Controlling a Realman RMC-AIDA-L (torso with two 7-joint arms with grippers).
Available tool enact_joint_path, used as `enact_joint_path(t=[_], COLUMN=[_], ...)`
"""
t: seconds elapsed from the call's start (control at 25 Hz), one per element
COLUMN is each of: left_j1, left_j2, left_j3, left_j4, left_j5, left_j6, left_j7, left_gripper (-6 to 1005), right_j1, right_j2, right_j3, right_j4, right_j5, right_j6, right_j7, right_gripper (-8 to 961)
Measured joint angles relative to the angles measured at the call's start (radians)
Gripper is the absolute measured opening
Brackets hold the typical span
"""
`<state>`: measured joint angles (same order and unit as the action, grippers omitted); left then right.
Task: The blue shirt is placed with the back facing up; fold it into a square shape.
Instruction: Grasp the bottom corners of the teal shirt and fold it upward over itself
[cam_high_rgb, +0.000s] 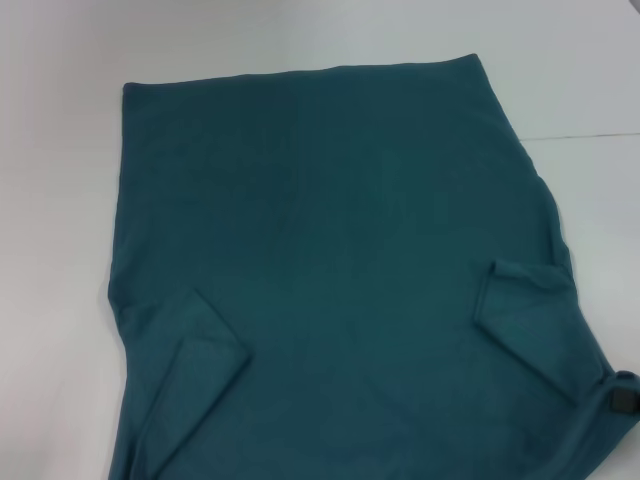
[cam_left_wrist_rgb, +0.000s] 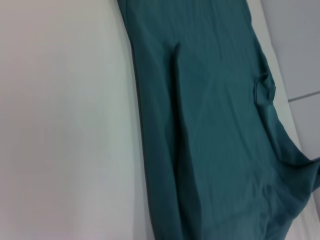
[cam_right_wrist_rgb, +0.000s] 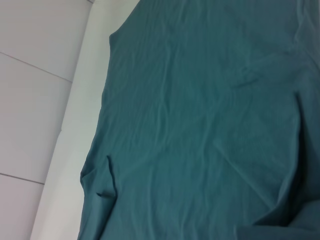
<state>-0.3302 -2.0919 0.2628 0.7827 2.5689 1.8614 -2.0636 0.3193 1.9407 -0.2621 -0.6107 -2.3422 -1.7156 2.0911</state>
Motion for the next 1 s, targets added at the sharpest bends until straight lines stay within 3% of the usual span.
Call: enact_joint_path(t=[1.0], left_j1=[-0.029], left_j2=[0.000], left_j3=[0.027], left_j4=[-0.038], left_j5=[0.026], left_j6=[-0.029], left_j7=[-0.017], left_gripper=[678], right_j1=[0.007], right_j2=[0.000], right_j3=[0.001], right_j4=[0.000], right_j5=[0.000], right_j6=[-0.003], right_j7=[0.007], right_gripper=[65])
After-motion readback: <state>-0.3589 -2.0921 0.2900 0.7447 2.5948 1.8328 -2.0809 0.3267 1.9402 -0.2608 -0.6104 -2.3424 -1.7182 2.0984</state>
